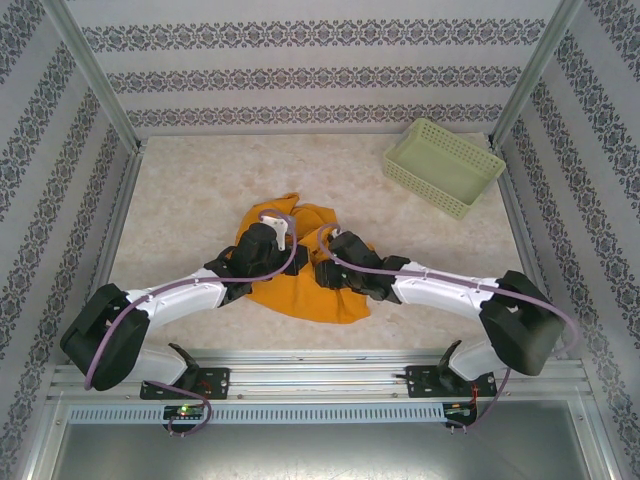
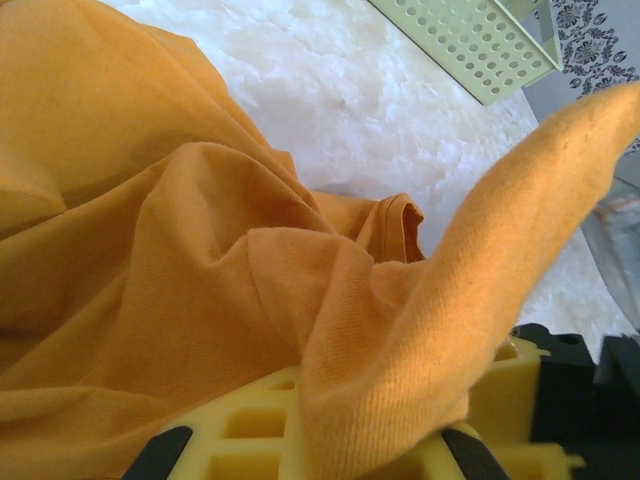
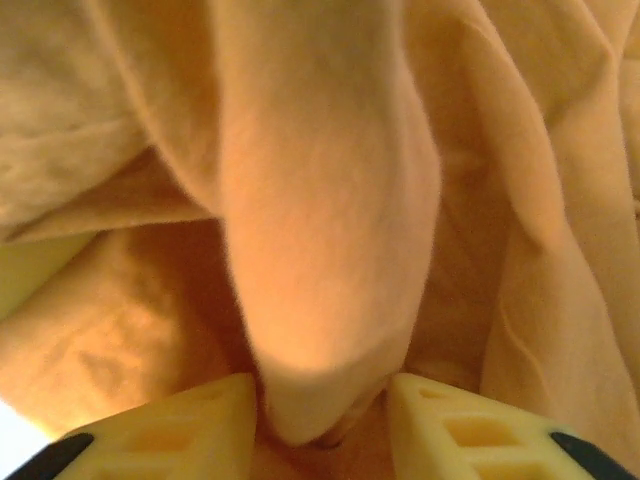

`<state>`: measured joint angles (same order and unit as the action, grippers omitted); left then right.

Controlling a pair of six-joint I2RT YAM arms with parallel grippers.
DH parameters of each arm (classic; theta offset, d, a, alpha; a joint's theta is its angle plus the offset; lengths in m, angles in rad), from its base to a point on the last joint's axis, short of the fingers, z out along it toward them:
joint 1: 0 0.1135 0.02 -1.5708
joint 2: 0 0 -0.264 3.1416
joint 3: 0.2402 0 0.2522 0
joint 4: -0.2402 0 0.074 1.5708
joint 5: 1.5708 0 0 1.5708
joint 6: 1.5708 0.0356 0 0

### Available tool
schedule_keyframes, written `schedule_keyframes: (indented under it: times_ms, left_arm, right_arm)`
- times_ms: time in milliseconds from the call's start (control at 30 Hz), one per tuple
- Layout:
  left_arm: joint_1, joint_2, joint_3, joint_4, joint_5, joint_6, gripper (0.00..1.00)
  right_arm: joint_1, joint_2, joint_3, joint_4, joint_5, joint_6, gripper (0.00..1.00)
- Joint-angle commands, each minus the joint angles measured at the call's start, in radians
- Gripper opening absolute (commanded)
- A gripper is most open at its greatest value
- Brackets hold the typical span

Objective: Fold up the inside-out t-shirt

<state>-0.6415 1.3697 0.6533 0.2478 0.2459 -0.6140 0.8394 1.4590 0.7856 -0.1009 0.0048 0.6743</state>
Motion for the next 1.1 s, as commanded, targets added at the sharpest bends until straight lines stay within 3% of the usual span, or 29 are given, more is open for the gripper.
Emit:
schedule_keyframes:
  times_ms: [0, 133, 167, 367, 533, 700, 833, 967, 1067]
  left_arm:
    - [-0.008, -0.03, 0.016, -0.026, -0.026, -0.003, 0.0]
    - [-0.006, -0.025, 0.049, -0.137, -0.103, 0.01, 0.0]
    - [-0.004, -0.021, 0.059, -0.163, -0.114, 0.018, 0.0]
    - [0.032, 0.001, 0.1, -0.267, -0.15, 0.036, 0.0]
    - [0.059, 0.035, 0.129, -0.306, -0.084, 0.08, 0.0]
    - [0.055, 0.065, 0.139, -0.249, 0.053, 0.08, 0.0]
    - [0.05, 0.084, 0.158, -0.275, 0.036, 0.092, 0.0]
    - [0.047, 0.142, 0.204, -0.292, 0.068, 0.08, 0.0]
    - [0.021, 0.172, 0.234, -0.268, 0.102, 0.055, 0.0]
  right_arm:
    - [-0.011, 0.007, 0.054, 0.008, -0.006, 0.013, 0.28]
    - [-0.031, -0.035, 0.072, -0.117, 0.055, 0.0, 0.01]
    - [-0.039, -0.066, 0.056, -0.124, 0.048, -0.005, 0.0]
    - [-0.14, -0.284, -0.01, -0.204, -0.084, -0.039, 0.0]
    - [-0.244, -0.39, -0.087, -0.174, -0.182, -0.034, 0.0]
    - [-0.333, -0.289, -0.075, -0.157, -0.216, -0.042, 0.0]
    - [-0.393, -0.193, -0.041, -0.13, -0.191, -0.04, 0.0]
    - [-0.431, -0.099, 0.019, -0.172, -0.086, -0.063, 0.0]
    - [-0.429, -0.074, 0.032, -0.197, -0.062, -0.071, 0.23]
